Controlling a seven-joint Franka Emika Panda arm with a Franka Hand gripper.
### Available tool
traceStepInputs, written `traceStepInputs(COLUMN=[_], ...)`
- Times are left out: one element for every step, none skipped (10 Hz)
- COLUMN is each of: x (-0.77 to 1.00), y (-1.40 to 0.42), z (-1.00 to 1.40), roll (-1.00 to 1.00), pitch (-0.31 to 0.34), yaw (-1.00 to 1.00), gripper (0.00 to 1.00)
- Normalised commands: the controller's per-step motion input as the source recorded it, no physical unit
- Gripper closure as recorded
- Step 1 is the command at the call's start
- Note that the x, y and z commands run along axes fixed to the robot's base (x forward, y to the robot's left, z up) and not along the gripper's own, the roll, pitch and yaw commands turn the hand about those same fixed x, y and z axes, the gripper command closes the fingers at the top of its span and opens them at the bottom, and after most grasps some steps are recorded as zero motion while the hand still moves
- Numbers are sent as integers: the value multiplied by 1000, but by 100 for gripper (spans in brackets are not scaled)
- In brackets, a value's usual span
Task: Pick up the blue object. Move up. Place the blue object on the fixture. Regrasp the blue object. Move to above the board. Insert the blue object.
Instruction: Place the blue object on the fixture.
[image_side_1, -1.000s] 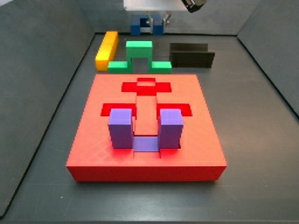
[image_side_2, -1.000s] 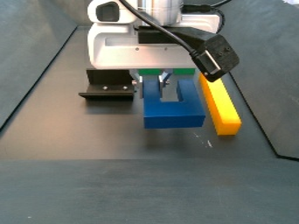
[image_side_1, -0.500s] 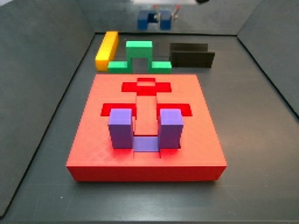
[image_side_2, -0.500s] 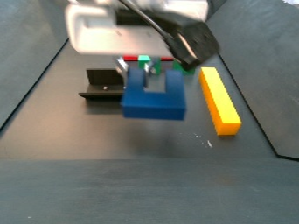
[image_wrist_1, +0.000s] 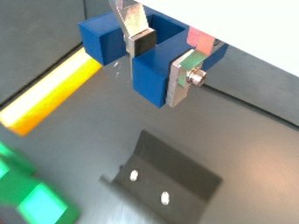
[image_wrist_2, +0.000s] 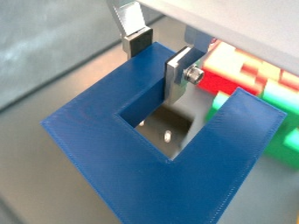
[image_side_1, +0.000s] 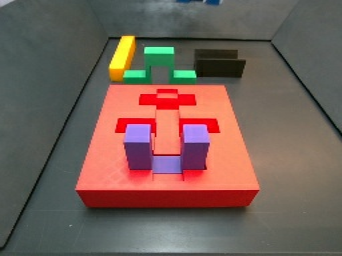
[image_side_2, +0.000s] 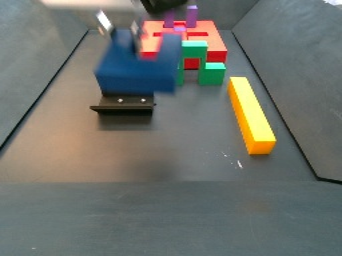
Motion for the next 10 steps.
traceStepInputs(x=[851, 797, 640, 620, 583, 537, 454, 429, 289, 291], y=[-580, -357, -89, -69, -83, -77, -114, -214, -477, -509], z=[417, 74, -63, -71, -40, 0, -9, -146, -474, -751], roll=[-260, -534, -920, -937, -949, -983, -969, -834, -451, -303], pitch=[111, 0, -166, -177, -197, -209, -211, -174, 0, 69], yaw=[0, 0, 0, 0, 0, 0, 0, 40, 171, 403], gripper=[100, 100, 100, 100, 100, 100, 100, 100, 100, 100])
